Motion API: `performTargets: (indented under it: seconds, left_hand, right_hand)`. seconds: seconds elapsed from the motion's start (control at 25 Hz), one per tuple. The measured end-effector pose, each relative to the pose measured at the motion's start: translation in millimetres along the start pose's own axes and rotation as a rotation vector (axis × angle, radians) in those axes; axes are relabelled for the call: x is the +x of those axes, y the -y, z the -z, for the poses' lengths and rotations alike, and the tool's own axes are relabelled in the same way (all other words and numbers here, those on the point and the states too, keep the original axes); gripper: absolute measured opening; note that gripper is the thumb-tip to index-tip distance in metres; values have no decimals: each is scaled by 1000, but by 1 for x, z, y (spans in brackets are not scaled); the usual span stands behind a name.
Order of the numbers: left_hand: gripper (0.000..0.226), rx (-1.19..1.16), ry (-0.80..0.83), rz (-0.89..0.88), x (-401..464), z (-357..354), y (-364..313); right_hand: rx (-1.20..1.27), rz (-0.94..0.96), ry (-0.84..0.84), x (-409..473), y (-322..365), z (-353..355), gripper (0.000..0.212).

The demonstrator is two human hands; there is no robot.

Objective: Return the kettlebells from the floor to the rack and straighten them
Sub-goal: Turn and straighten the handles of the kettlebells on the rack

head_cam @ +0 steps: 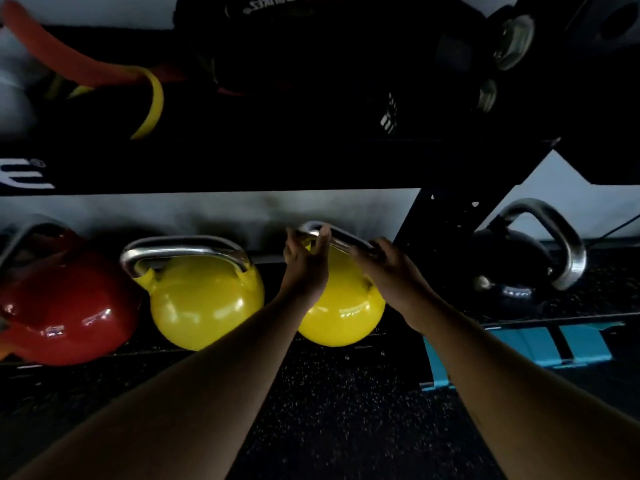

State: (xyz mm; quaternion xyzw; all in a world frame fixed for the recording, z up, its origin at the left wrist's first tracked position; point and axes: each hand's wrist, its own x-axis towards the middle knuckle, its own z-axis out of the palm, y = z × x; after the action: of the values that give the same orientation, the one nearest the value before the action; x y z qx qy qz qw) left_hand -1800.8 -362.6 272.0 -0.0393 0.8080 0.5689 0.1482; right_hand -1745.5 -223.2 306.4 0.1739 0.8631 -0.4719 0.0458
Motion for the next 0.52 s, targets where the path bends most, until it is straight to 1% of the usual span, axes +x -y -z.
performTargets:
  seconds: [0.04,0.16,0.28,0.32,0.4,0.52]
  left_hand:
    - [82,-46,-17,-3,-4,-4,0]
    - [72,-74,-37,-44,10,-1,-1]
    - [68,-23,52,-92,26,10,4]
    - [67,-42,68,-94,27,11,5]
    - [67,-150,48,-67,24,5,6]
    - [66,-268,15,-37,27,-5,5]
  right_hand:
    - [91,-5,14,1,-1,4,34]
    - [178,47,-53,-1,-2,-8,30]
    - [272,73,-61,-10,-5,-28,23]
    - [311,66,-52,-12,-5,-30,21]
    - [430,49,-22,-12,-6,-26,22]
    - [467,61,22,-8,-5,-21,19]
